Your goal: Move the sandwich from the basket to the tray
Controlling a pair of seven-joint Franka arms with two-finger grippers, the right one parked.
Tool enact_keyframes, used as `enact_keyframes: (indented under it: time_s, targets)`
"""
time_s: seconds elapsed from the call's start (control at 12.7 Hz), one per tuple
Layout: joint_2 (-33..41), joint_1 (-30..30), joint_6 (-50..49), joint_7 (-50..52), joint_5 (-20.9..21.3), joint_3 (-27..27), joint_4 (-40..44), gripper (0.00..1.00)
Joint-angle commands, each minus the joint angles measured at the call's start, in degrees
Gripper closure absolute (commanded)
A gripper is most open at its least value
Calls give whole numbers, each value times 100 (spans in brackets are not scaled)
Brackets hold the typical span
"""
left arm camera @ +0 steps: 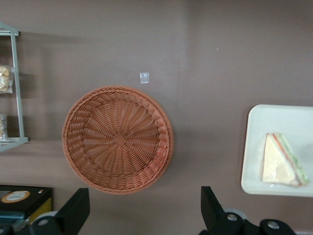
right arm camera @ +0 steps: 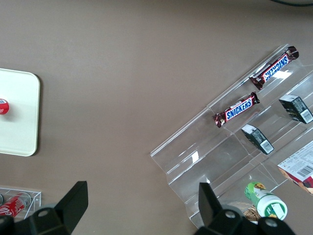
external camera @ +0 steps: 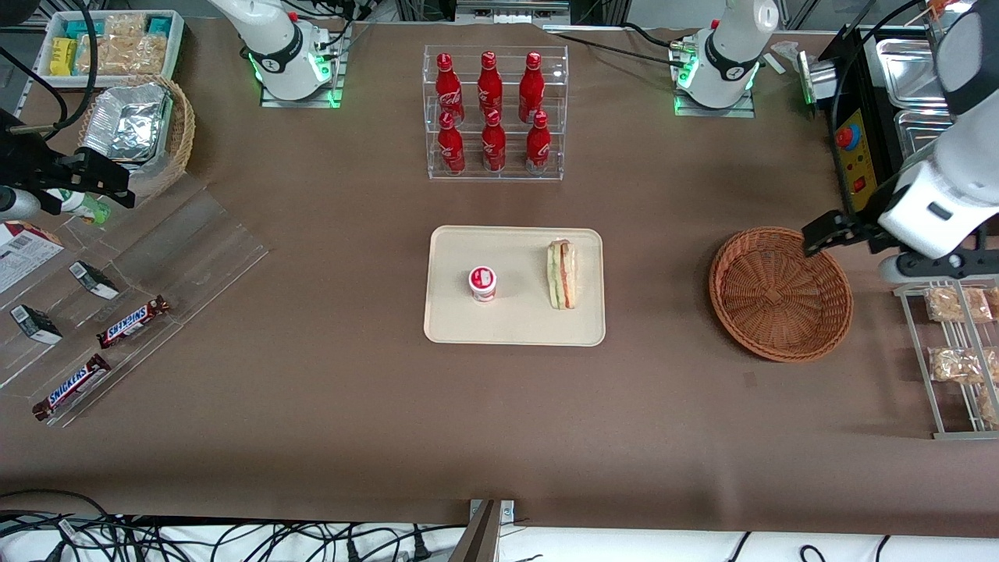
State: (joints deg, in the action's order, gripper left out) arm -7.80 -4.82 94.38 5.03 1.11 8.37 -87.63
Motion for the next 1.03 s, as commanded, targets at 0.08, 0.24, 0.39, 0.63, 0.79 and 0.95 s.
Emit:
enact_keyframes:
  time_s: [0.08, 0.24, 0.39, 0.63, 0.79, 0.95]
  targets:
    - [332, 166, -235, -923, -155, -353, -202, 0]
    - [332, 166, -297, -1213, -155, -371, -202, 0]
    - [332, 157, -297, -1399, -147, -371, -202, 0]
    - [332, 315, -306, -1382, -147, -406, -219, 0]
    - [341, 403, -306, -1338, -147, -432, -211, 0]
    - [332, 430, -341, -1329, -147, -459, -211, 0]
